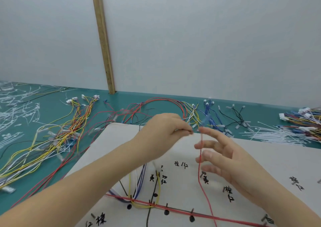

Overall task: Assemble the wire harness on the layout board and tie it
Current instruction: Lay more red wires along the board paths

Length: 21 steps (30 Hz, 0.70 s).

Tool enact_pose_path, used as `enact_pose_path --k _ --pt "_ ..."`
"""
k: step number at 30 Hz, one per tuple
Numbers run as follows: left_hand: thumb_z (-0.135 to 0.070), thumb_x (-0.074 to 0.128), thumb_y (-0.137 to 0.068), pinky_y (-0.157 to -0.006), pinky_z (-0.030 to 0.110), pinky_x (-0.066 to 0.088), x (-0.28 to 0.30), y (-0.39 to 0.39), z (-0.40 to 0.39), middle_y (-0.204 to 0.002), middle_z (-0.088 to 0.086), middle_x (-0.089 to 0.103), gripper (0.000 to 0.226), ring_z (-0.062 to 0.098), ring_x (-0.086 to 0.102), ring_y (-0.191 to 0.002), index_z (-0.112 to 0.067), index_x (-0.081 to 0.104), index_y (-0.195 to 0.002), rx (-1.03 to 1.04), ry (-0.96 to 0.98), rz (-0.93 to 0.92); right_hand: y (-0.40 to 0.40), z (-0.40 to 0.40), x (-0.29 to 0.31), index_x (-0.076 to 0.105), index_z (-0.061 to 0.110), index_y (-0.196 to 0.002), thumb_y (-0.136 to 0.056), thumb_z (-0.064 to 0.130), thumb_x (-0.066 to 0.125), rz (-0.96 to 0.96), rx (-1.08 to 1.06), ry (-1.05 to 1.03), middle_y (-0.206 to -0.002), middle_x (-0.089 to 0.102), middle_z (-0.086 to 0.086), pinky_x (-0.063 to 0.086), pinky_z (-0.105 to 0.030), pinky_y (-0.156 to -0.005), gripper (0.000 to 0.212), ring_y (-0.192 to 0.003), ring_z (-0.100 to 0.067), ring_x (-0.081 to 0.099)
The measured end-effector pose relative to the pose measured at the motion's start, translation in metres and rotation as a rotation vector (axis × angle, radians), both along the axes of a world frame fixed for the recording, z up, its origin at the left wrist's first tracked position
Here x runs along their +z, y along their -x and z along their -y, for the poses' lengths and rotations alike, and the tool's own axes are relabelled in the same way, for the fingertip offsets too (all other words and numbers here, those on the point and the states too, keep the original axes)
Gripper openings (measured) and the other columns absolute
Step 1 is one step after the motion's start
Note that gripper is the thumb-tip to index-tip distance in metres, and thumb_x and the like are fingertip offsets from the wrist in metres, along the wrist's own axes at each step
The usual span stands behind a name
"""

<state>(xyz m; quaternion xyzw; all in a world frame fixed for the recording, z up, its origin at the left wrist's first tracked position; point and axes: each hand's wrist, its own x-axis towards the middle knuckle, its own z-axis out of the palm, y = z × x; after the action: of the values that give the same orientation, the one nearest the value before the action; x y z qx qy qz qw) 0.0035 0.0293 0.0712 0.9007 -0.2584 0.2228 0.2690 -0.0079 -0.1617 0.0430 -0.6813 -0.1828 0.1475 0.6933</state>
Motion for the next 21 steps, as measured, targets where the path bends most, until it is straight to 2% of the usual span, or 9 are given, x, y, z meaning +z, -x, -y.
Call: enact_pose_path --k 3,5,7,10,12,14,16,19,21 --pt "-0.024 0.048 -0.093 -0.072 0.032 0.038 -0.004 0.017 0.021 -0.084 0.003 0.063 0.024 0.016 0.039 -0.077 -0.017 0.07 -0.098 -0.026 -0.231 0.068 0.003 -0.003 0.001 0.067 0.036 -0.1 -0.064 0.028 0.066 0.159 -0.066 0.009 -0.087 0.069 0.004 0.054 -0.022 -0.067 0.037 -0.075 -0.013 0.067" --pt "-0.025 0.044 -0.093 -0.07 0.041 0.041 -0.007 0.025 0.027 -0.082 0.002 0.064 0.026 0.019 0.036 -0.076 -0.015 0.068 -0.095 -0.011 -0.261 0.098 0.004 -0.003 0.001 0.071 0.032 -0.091 -0.073 0.021 0.062 0.254 -0.133 0.018 -0.083 0.071 0.0 0.055 -0.021 -0.066 0.023 -0.073 -0.011 0.067" --pt "-0.025 0.047 -0.09 -0.073 0.039 0.04 -0.008 0.027 0.026 -0.083 0.001 0.067 0.022 0.021 0.04 -0.078 -0.016 0.065 -0.099 -0.026 -0.193 0.083 0.003 -0.001 0.001 0.073 0.033 -0.087 -0.079 0.019 0.056 0.312 -0.185 0.014 -0.085 0.073 0.0 0.056 -0.021 -0.067 0.024 -0.076 -0.01 0.068" --pt "-0.022 0.054 -0.09 -0.084 0.032 0.033 -0.017 0.013 0.012 -0.092 -0.006 0.067 0.018 0.016 0.046 -0.093 -0.02 0.058 -0.107 0.036 -0.09 -0.022 0.002 0.003 0.005 0.074 0.03 -0.085 -0.072 0.037 0.054 0.363 -0.24 -0.08 -0.087 0.073 -0.002 0.056 -0.023 -0.069 0.024 -0.081 -0.014 0.068" --pt "-0.022 0.05 -0.091 -0.086 0.033 0.034 -0.023 -0.005 -0.006 -0.096 -0.008 0.066 0.015 0.016 0.048 -0.097 -0.022 0.057 -0.103 0.137 -0.177 -0.085 0.0 0.008 0.01 0.074 0.026 -0.078 -0.068 0.042 0.056 0.346 -0.244 -0.227 -0.081 0.073 -0.004 0.057 -0.023 -0.066 0.027 -0.075 -0.017 0.07" --pt "-0.022 0.046 -0.092 -0.088 0.033 0.036 -0.028 -0.026 -0.028 -0.1 -0.009 0.066 0.017 0.019 0.049 -0.102 -0.024 0.06 -0.102 0.243 -0.329 -0.133 -0.002 0.013 0.014 0.073 0.025 -0.073 -0.072 0.037 0.054 0.293 -0.226 -0.398 -0.073 0.072 -0.003 0.057 -0.024 -0.061 0.022 -0.066 -0.016 0.07" --pt "-0.021 0.045 -0.093 -0.089 0.032 0.036 -0.03 -0.046 -0.052 -0.104 -0.008 0.065 0.02 0.019 0.048 -0.107 -0.024 0.062 -0.103 0.348 -0.395 -0.189 -0.004 0.018 0.017 0.072 0.025 -0.071 -0.08 0.03 0.046 0.258 -0.237 -0.509 -0.07 0.071 0.0 0.057 -0.025 -0.061 0.027 -0.062 -0.014 0.069" --pt "-0.016 0.046 -0.092 -0.087 0.033 0.036 -0.031 -0.066 -0.083 -0.104 -0.005 0.064 0.024 0.02 0.047 -0.108 -0.026 0.064 -0.103 0.433 -0.319 -0.22 -0.009 0.023 0.018 0.072 0.025 -0.068 -0.08 0.029 0.044 0.192 -0.282 -0.636 -0.063 0.067 0.005 0.056 -0.022 -0.06 0.03 -0.06 -0.01 0.067" --pt "-0.003 0.043 -0.086 -0.088 0.031 0.038 -0.03 -0.072 -0.099 -0.102 -0.003 0.062 0.036 0.018 0.049 -0.106 -0.028 0.065 -0.101 0.422 -0.166 -0.248 -0.012 0.025 0.02 0.071 0.026 -0.064 -0.078 0.032 0.046 0.136 -0.332 -0.717 -0.057 0.062 0.009 0.053 -0.017 -0.056 0.03 -0.053 -0.005 0.062"
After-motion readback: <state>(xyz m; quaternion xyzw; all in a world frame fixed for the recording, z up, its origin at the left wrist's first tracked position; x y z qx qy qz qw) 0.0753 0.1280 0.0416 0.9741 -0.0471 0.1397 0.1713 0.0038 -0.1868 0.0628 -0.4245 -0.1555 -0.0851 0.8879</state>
